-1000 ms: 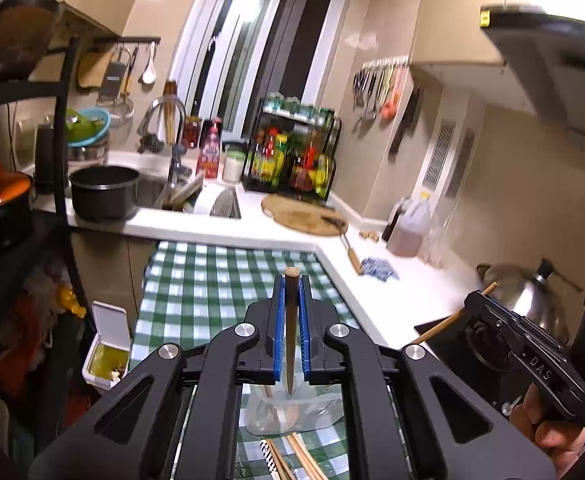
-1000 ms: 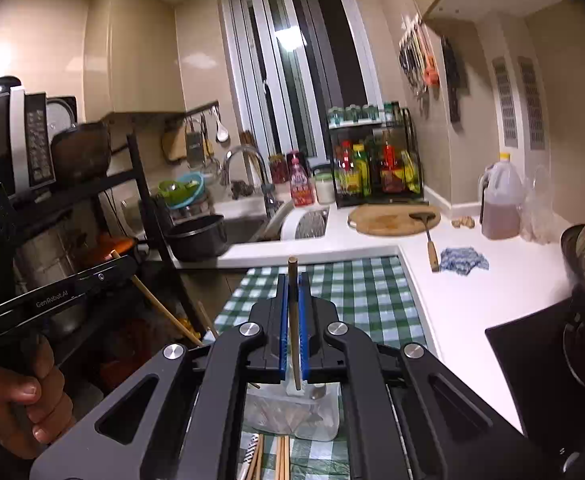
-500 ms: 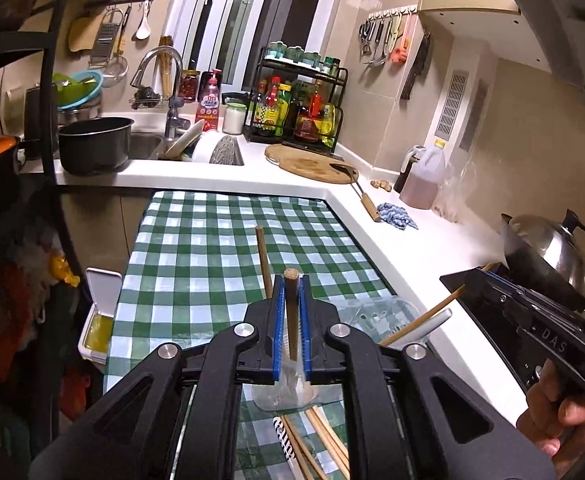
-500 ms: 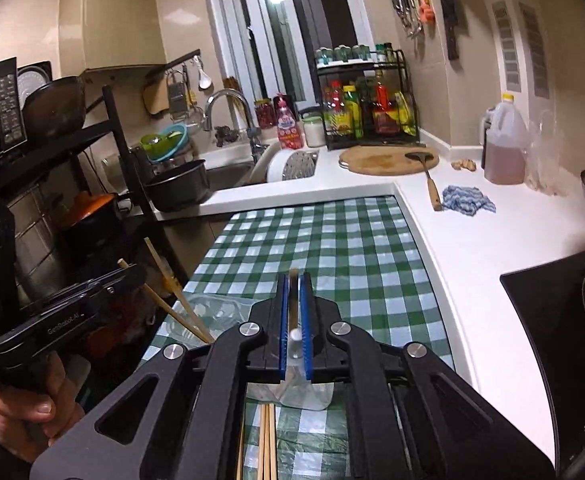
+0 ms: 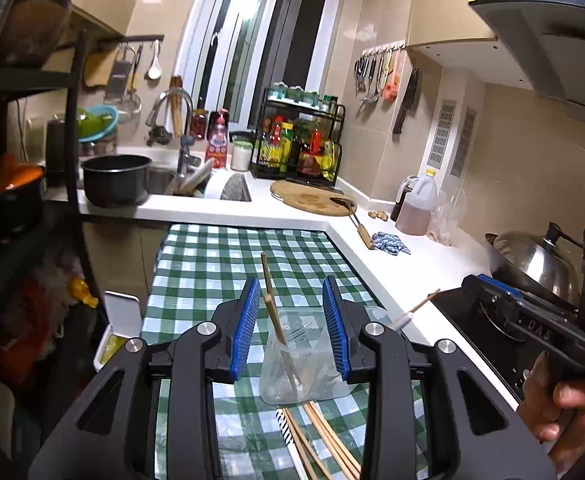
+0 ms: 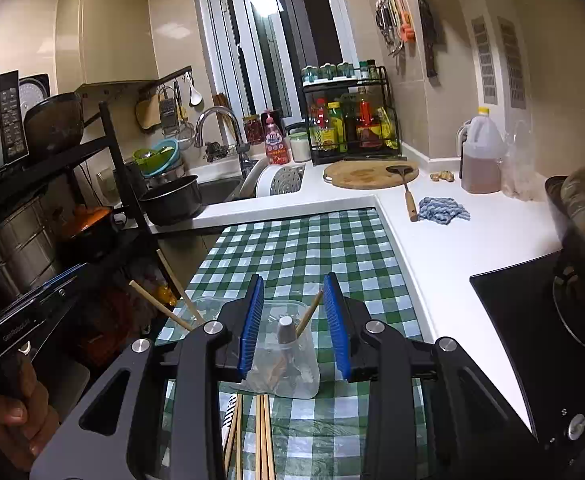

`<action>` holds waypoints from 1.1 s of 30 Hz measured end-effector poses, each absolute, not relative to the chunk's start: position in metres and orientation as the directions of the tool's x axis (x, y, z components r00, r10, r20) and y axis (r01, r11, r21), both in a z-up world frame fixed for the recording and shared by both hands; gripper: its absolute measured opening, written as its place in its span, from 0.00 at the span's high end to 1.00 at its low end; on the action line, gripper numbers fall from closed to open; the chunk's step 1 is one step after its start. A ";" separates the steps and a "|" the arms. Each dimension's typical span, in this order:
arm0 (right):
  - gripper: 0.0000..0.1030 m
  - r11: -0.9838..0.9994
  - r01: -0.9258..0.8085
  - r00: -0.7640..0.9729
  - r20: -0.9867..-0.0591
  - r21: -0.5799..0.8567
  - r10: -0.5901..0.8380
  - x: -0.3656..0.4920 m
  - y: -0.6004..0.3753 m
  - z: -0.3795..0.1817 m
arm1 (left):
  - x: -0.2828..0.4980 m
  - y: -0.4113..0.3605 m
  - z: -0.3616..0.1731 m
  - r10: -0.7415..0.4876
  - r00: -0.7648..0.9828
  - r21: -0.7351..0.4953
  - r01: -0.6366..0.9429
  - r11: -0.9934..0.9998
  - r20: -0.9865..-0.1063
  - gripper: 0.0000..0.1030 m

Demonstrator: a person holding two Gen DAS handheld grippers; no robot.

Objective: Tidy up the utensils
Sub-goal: 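Open both tools to drop the chopsticks into the container, then move both open tools back toward the remaining chopsticks and spoon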

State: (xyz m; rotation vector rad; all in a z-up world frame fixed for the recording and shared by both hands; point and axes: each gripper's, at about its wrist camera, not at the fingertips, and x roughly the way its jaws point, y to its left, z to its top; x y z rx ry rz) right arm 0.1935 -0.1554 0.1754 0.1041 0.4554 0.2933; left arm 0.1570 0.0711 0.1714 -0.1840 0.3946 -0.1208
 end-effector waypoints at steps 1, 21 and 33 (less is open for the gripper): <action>0.68 0.954 -0.254 0.860 -0.413 0.162 0.299 0.189 -0.157 0.177 | 0.150 0.071 0.171 -0.152 0.918 -0.203 0.080 0.976 -0.367 0.69; 0.97 0.946 -0.255 0.819 -0.476 0.199 0.321 0.072 -0.161 0.046 | 0.044 0.063 0.037 -0.138 0.859 -0.262 0.005 0.965 -0.493 0.84; 0.94 0.941 -0.306 0.715 -0.619 0.143 0.326 0.067 -0.139 -0.025 | 0.028 0.045 -0.004 -0.150 0.810 -0.237 0.014 0.971 -0.567 0.85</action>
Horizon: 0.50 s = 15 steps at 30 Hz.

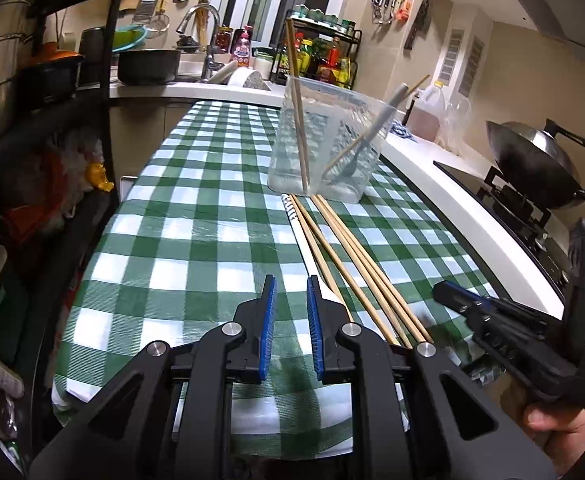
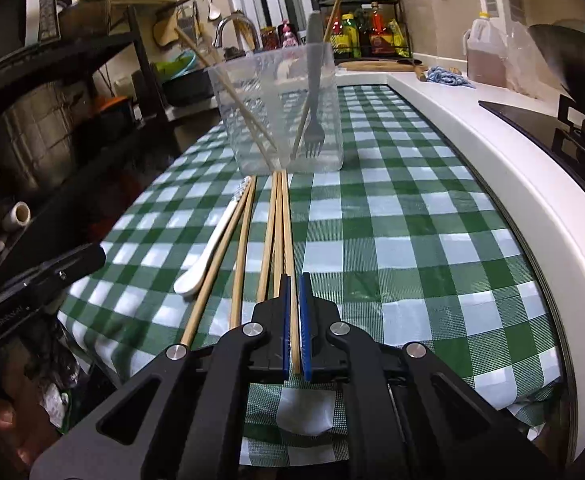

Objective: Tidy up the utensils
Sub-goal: 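Close the left tool on the white spoon while the right tool grasps a bamboo chopstick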

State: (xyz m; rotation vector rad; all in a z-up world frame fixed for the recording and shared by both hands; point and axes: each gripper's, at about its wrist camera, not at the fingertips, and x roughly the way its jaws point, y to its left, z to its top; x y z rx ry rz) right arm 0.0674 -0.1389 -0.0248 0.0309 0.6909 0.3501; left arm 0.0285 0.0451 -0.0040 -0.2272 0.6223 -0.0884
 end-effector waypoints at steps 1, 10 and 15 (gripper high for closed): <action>0.94 0.941 -0.310 0.706 -0.631 0.133 0.322 0.068 -0.137 -0.028 | 0.028 0.044 -0.005 -0.154 0.806 -0.241 0.015 0.970 -0.571 0.85; 0.90 0.938 -0.321 0.646 -0.694 0.129 0.316 0.073 -0.136 -0.050 | 0.039 0.038 -0.018 -0.182 0.767 -0.270 0.011 0.963 -0.616 0.85; 0.89 0.939 -0.329 0.650 -0.697 0.104 0.305 0.071 -0.134 -0.049 | 0.053 0.031 -0.025 -0.212 0.733 -0.301 0.011 0.954 -0.646 0.84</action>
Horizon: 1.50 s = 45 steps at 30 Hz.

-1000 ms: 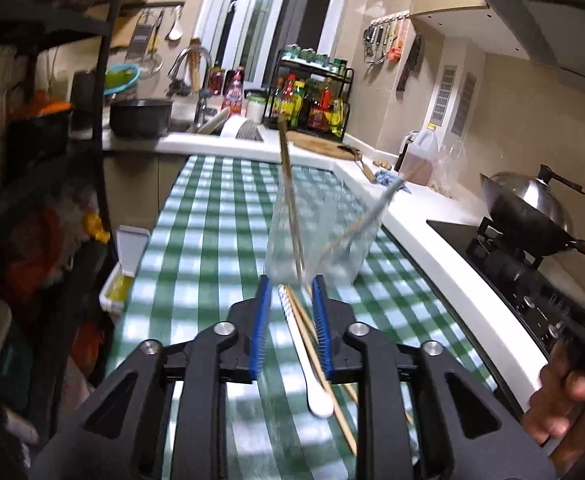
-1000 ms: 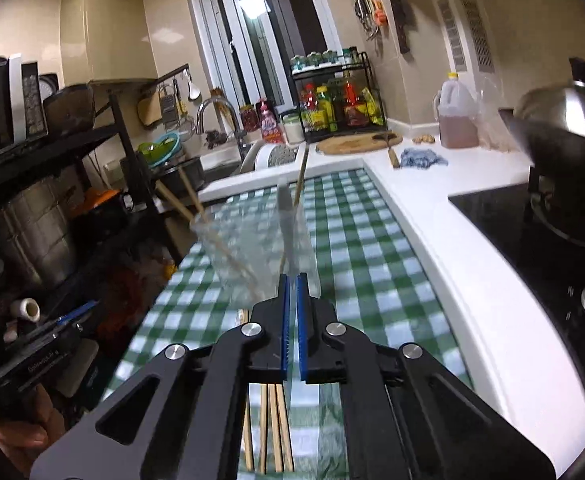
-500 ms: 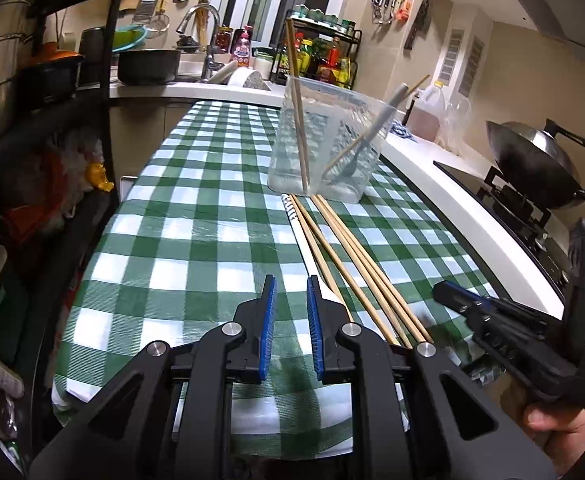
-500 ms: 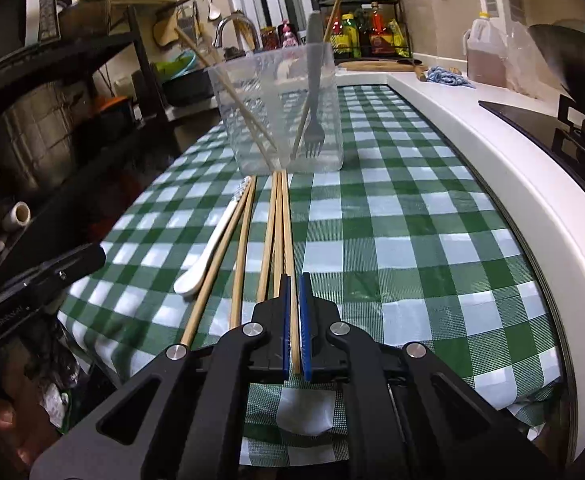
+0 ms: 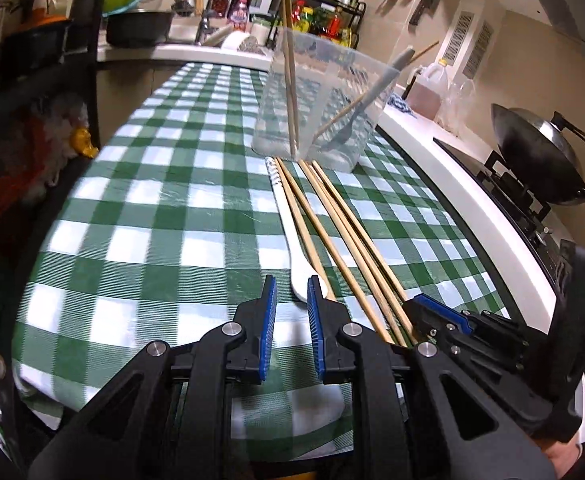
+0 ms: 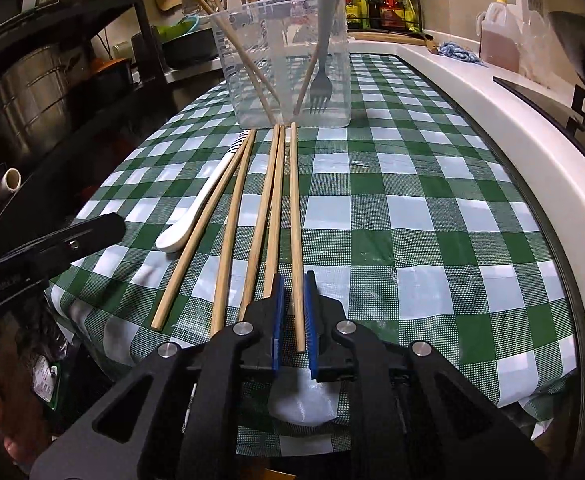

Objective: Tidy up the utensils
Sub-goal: 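Close the left tool on the white spoon while the right tool grasps a bamboo chopstick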

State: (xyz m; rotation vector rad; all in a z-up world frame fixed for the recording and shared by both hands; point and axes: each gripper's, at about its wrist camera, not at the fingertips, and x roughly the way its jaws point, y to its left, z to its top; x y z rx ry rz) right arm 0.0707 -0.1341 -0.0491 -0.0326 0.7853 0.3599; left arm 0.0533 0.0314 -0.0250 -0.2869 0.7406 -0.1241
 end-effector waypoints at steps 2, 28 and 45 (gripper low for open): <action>0.95 0.940 -0.331 0.652 -0.700 0.084 0.292 0.071 -0.132 -0.048 | 0.059 0.029 -0.028 -0.210 0.723 -0.308 -0.004 0.951 -0.658 0.84; 0.95 0.954 -0.284 0.645 -0.716 0.098 0.266 0.076 -0.145 -0.048 | 0.063 0.034 -0.044 -0.031 0.713 -0.190 -0.144 0.971 -0.700 0.90; 0.94 0.968 -0.238 0.691 -0.688 0.074 0.223 0.062 -0.150 -0.050 | 0.034 0.053 -0.049 -0.029 0.763 -0.179 -0.115 0.977 -0.646 0.90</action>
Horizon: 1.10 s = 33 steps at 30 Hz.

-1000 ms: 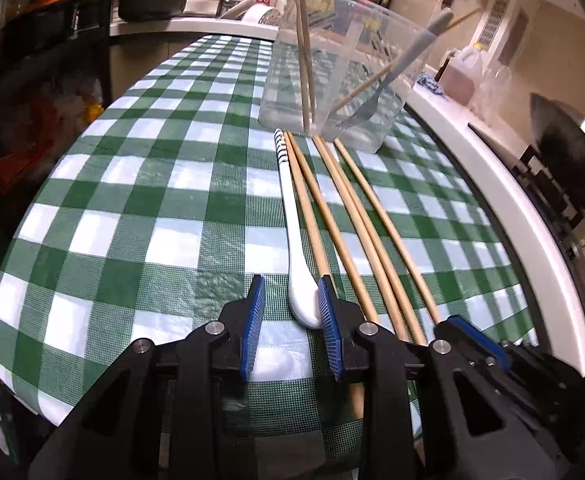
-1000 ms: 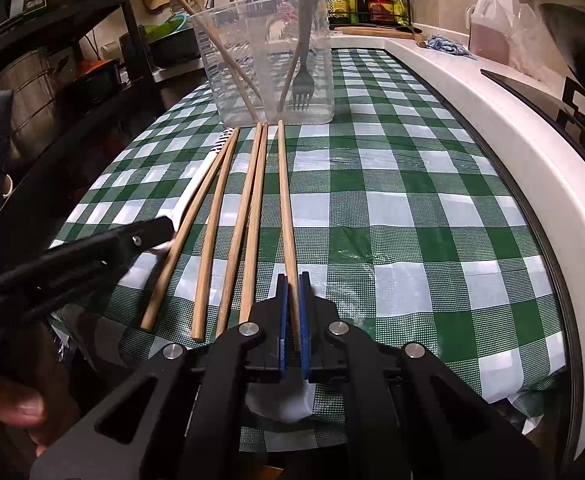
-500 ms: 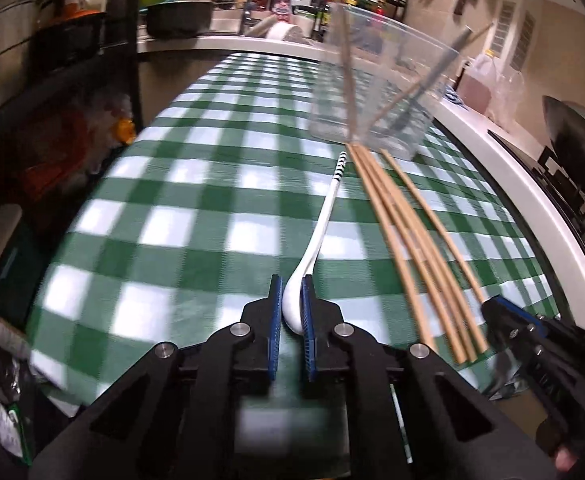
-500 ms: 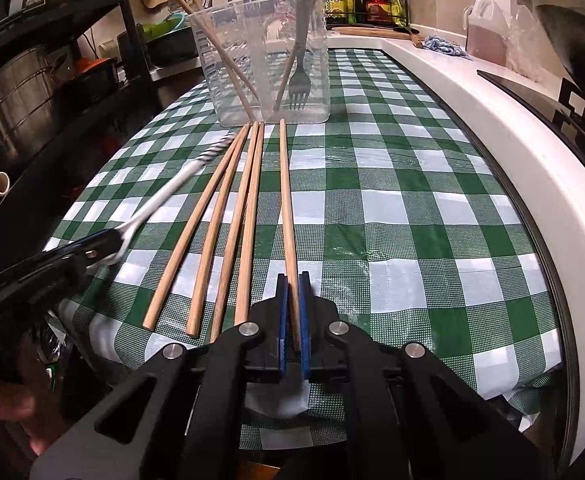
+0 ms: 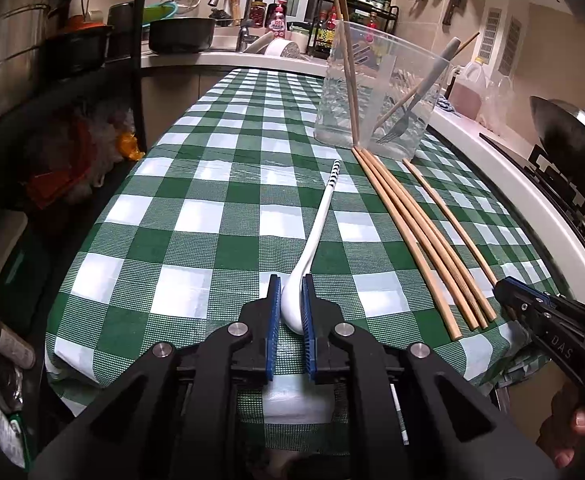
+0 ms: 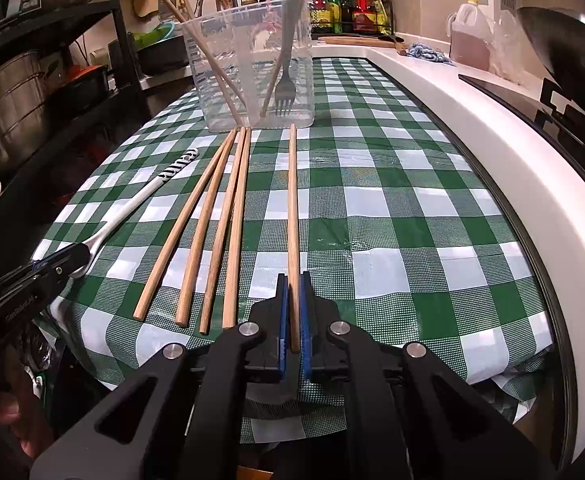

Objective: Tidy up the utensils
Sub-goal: 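Lift the white spoon with the left tool while the right tool lifts its chopstick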

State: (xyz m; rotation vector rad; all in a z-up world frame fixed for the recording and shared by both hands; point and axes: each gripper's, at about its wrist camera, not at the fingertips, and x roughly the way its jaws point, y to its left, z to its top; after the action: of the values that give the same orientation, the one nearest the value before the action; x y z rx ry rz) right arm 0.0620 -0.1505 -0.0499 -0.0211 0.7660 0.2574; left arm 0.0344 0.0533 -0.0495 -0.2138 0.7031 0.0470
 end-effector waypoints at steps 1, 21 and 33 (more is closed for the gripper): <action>0.94 0.968 -0.238 0.692 -0.687 0.075 0.223 0.062 -0.151 -0.050 | 0.035 0.053 -0.050 -0.031 0.763 -0.178 -0.111 0.978 -0.646 0.90; 0.95 0.966 -0.246 0.714 -0.660 0.078 0.235 0.060 -0.150 -0.037 | 0.034 0.041 -0.046 -0.033 0.759 -0.136 -0.074 0.988 -0.650 0.89; 0.95 0.966 -0.246 0.734 -0.635 0.083 0.241 0.054 -0.151 -0.025 | 0.028 0.040 -0.041 -0.041 0.767 -0.140 -0.064 0.988 -0.641 0.89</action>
State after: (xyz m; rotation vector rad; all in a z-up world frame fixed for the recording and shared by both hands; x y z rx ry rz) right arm 0.0536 -0.1510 -0.0247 -0.0072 0.6969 0.2681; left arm 0.0284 0.0398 -0.0408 -0.1570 0.6980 0.0130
